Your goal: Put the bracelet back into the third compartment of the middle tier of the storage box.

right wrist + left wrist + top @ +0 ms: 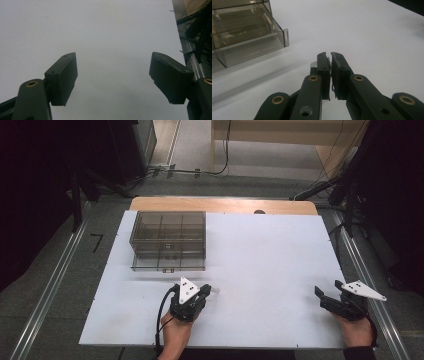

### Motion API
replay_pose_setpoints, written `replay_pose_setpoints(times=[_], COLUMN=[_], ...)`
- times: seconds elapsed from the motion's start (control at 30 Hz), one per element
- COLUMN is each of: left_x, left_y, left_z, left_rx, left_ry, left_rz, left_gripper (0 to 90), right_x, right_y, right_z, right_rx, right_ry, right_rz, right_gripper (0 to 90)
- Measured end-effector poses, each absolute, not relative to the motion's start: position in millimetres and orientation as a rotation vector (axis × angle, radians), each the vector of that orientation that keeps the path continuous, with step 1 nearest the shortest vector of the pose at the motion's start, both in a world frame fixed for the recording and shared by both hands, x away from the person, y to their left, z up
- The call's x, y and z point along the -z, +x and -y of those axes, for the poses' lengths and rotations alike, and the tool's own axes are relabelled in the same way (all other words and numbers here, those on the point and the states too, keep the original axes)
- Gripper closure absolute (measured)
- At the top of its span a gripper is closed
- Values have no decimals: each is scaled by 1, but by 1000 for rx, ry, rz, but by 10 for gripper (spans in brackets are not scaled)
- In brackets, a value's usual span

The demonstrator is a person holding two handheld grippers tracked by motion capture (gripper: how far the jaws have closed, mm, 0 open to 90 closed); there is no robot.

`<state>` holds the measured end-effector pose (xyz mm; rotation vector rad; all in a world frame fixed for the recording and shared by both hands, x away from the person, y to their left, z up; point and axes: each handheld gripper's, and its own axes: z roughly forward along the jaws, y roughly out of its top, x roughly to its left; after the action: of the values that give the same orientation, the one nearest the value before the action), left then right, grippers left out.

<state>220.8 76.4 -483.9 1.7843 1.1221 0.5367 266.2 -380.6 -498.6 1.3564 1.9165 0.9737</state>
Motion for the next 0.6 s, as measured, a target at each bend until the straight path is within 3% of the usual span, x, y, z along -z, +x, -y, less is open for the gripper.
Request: replay_pose_setpoints(times=[0.6], left_x=[477], left_y=[219], left_z=[-88], left_rx=[-589], left_ry=[1686], left_rz=[-1110], left_gripper=[869], right_x=[499], right_y=[266], right_z=[381], right_rx=[-971], right_ry=[1356], right_rz=[-1919], right_gripper=[209])
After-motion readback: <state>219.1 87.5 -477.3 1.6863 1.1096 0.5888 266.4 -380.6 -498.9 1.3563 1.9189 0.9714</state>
